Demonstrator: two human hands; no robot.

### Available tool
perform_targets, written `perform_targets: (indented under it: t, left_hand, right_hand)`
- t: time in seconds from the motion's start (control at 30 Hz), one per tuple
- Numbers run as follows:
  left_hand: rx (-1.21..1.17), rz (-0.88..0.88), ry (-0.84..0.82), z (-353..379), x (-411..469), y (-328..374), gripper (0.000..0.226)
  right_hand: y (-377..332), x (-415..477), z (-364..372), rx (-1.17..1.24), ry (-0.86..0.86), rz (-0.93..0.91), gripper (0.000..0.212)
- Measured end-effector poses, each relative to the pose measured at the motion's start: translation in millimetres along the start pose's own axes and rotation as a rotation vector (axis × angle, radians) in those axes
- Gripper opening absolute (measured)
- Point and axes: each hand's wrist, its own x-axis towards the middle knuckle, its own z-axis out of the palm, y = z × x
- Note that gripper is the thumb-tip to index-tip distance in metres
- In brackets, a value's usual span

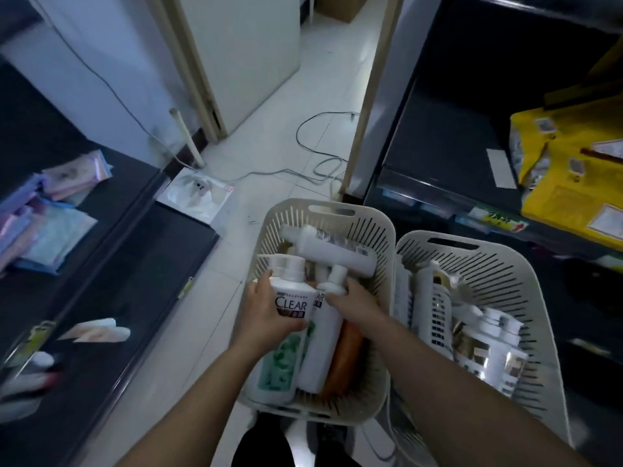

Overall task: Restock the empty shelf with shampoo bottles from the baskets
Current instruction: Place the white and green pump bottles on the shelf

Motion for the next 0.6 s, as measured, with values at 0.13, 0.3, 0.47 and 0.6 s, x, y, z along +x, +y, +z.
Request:
perform_targets:
  t: [0.13, 0.3, 0.47, 0.6]
  left_hand:
    - [-0.178, -0.099, 0.079, -7.0, -5.3, -6.8, 0.084]
    - [-0.218, -0.132, 0.12, -5.6, -9.8, -4.9, 0.082]
    - [-0.21, -0.153, 0.104, -7.9, -9.7, -4.4, 0.086]
    - [-0.226, -0.157, 0.096, -9.5, -13.1, -2.6, 0.082]
  right_hand:
    - [-2.4, 7.3, 3.7, -0.06, 0.04, 0.058, 0.065]
    - [3.1, 7.9, 20.1, -0.223, 0.131, 0.037, 0.082]
    - [1.5, 1.6, 30.1, 0.165, -0.001, -0.019, 0.069]
    - [11.0, -0.3, 24.1, 0.374, -0.045, -0.035, 0.065]
